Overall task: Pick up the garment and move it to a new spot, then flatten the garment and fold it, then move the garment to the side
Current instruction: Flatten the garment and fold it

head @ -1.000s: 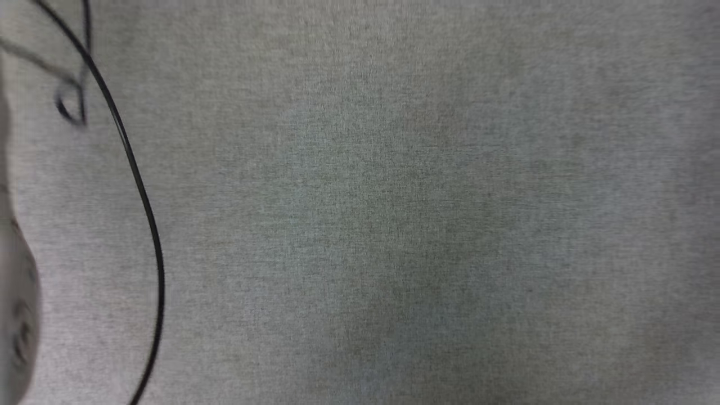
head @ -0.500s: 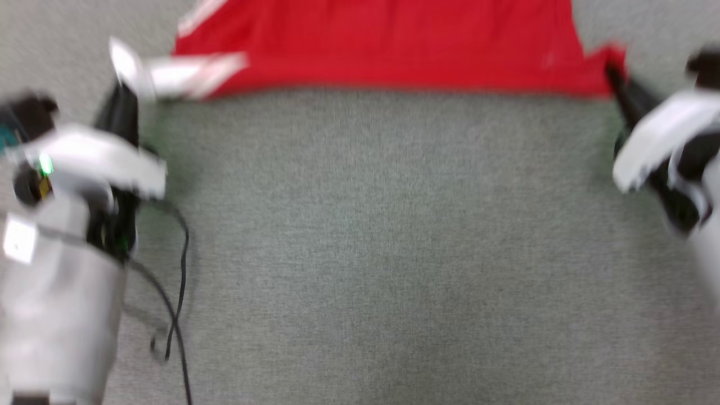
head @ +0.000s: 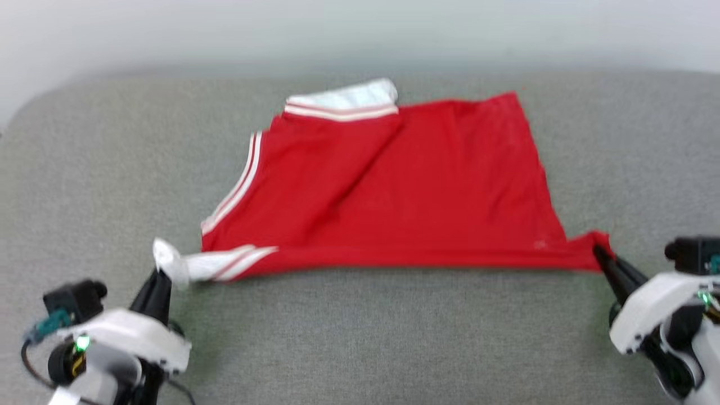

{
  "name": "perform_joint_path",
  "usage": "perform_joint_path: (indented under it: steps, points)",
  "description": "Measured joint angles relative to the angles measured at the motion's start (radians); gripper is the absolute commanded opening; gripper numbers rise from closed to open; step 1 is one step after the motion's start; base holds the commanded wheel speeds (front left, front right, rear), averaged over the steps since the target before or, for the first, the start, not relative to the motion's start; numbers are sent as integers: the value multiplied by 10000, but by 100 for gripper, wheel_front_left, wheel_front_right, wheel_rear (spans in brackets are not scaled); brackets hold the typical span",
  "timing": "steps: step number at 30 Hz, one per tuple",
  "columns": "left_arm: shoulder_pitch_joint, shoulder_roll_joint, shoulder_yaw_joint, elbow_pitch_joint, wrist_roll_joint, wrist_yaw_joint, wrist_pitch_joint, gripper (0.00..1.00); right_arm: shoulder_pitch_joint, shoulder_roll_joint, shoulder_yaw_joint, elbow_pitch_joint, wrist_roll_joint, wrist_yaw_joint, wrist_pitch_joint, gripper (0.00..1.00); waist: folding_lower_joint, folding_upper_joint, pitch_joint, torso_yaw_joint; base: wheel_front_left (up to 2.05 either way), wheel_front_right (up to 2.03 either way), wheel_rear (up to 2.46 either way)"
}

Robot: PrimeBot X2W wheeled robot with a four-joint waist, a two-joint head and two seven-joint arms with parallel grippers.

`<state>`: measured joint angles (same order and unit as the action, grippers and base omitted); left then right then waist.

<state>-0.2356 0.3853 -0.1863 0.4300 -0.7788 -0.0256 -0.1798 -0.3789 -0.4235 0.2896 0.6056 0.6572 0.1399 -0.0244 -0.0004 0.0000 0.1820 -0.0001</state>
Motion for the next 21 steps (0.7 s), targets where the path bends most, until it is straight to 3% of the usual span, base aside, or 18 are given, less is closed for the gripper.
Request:
perform_joint_path:
  steps: [6, 13, 18, 21]
  points:
    - [2101, 209, 142, -2079, -165, 961, 616, 0, 2173, 339, -1434, -1630, -830, 10, 947, 0, 0, 0, -832, 16, 0, 0, 0]
    - [4171, 330, 291, -3979, -364, 2010, 1281, 0, 4930, 1565, -3308, -4203, -2144, 8, 2602, 0, 1, 1, -1467, 179, 0, 0, 0]
    - [4819, 477, 345, -5068, -437, 2466, 1609, 0, 6123, 2470, -4161, -5960, -2813, -6, 3737, 0, 2, 0, -1564, 294, 0, 0, 0]
    - [4709, 581, 267, -5336, -362, 2487, 1810, 0, 6222, 2667, -4357, -6571, -3246, -23, 4224, 0, 2, 0, -1481, 296, 0, 0, 0]
